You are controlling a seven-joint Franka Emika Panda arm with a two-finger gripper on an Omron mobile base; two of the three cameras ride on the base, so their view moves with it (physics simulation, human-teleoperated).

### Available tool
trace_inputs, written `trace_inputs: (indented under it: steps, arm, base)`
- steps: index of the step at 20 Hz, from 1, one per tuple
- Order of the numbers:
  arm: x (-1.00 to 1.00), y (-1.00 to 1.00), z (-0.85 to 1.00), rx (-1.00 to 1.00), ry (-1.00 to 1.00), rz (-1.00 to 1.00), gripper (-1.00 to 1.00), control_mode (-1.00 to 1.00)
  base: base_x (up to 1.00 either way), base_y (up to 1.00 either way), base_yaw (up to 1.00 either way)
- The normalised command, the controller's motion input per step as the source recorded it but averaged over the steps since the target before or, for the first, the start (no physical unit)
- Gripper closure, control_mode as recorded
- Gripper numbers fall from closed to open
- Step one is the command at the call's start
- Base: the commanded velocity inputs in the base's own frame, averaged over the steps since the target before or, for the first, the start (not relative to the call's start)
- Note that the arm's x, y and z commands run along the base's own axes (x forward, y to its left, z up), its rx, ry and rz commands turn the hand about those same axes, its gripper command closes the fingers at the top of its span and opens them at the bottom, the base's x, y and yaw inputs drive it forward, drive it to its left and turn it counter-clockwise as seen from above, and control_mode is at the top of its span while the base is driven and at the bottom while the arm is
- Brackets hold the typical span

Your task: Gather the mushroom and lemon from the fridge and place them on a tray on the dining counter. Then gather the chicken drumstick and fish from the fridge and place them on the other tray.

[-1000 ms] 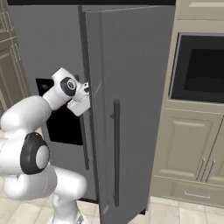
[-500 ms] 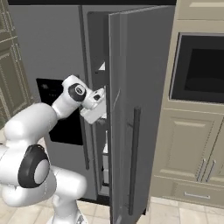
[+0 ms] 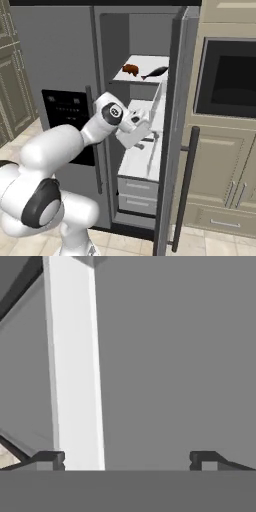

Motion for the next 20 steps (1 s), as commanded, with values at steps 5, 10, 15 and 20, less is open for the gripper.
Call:
trace_inputs:
  steps: [5,10,15,20]
  arm:
    - [0.13,-0.70,0.00,0.05,0.00,0.00,-1.00,-1.00]
    - [-0.25,-0.19,0.00,0.03,-0.04,0.02,-1.00,-1.00]
    - [-0.16,0.85,0.00,0.00,-0.23,0.03,-1.00,-1.00]
    - [0.00,1.00,0.00,0.00,-0.25,0.01,-1.00,-1.00]
  base:
    - [0.00,0.00,0.00]
    - [0.00,0.00,0.00]
    - [0.00,0.00,0.00]
    - [0.00,0.00,0.00]
